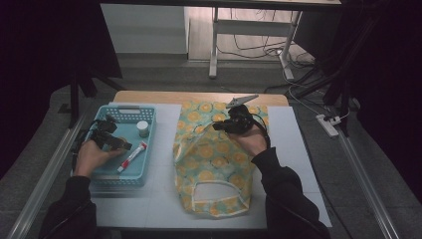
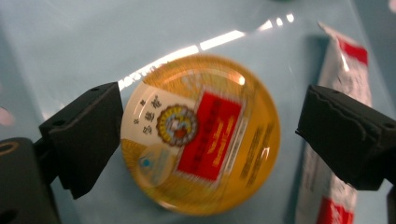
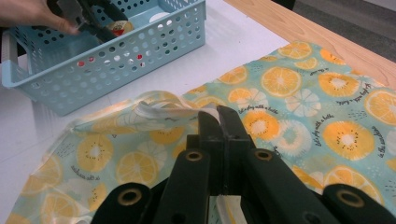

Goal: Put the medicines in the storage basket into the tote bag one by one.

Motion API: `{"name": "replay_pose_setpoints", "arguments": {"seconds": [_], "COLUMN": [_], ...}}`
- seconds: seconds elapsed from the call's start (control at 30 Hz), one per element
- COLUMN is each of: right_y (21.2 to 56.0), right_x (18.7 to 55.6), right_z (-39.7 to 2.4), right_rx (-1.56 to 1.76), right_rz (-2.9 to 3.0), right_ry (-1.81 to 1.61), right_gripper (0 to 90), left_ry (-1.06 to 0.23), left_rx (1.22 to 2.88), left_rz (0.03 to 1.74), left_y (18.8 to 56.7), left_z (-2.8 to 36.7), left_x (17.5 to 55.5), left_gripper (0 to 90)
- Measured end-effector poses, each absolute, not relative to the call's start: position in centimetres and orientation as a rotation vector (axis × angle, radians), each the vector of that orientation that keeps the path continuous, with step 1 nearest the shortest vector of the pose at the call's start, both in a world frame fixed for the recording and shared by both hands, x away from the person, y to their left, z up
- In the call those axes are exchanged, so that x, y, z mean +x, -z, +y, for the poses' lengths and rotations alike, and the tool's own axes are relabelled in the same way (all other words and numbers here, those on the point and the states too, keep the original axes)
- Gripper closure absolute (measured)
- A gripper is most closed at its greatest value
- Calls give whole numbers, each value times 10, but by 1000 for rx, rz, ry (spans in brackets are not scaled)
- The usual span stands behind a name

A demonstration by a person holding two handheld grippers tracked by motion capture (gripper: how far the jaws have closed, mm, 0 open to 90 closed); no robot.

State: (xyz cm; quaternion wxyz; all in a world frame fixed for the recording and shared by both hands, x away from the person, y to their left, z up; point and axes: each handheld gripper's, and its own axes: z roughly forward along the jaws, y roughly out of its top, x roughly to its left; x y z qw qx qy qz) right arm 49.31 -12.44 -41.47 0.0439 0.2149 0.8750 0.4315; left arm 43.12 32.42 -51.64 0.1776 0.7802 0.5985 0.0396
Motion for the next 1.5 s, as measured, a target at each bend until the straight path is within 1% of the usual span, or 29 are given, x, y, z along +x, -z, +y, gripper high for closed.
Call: {"name": "replay_pose_setpoints", "arguments": {"seconds": [0.1,0.2,0.23,0.47,0.67,1.0,1.5], "right_y": [415,415,415,416,416,416,418], "right_x": [493,493,493,494,494,496,499], "right_z": [-124,-124,-124,-126,-127,-128,-130], "right_rx": [657,655,656,667,664,669,688], "right_rz": [2675,2674,2674,2671,2663,2663,2654], "right_ry": [-1319,-1320,-1319,-1317,-1318,-1338,-1348], "right_gripper": [900,900,900,900,900,900,900], "left_ry": [-110,-110,-113,-106,-147,-157,-187], "left_rx": [2257,2288,2286,2252,2213,2136,2152], "left_rz": [1681,1686,1685,1697,1670,1549,1381], "left_y": [518,520,520,518,505,482,453], "left_z": [323,322,322,323,324,318,289], "left_x": [429,428,428,428,425,414,395], "left_gripper": [98,184,193,201,201,201,202]}}
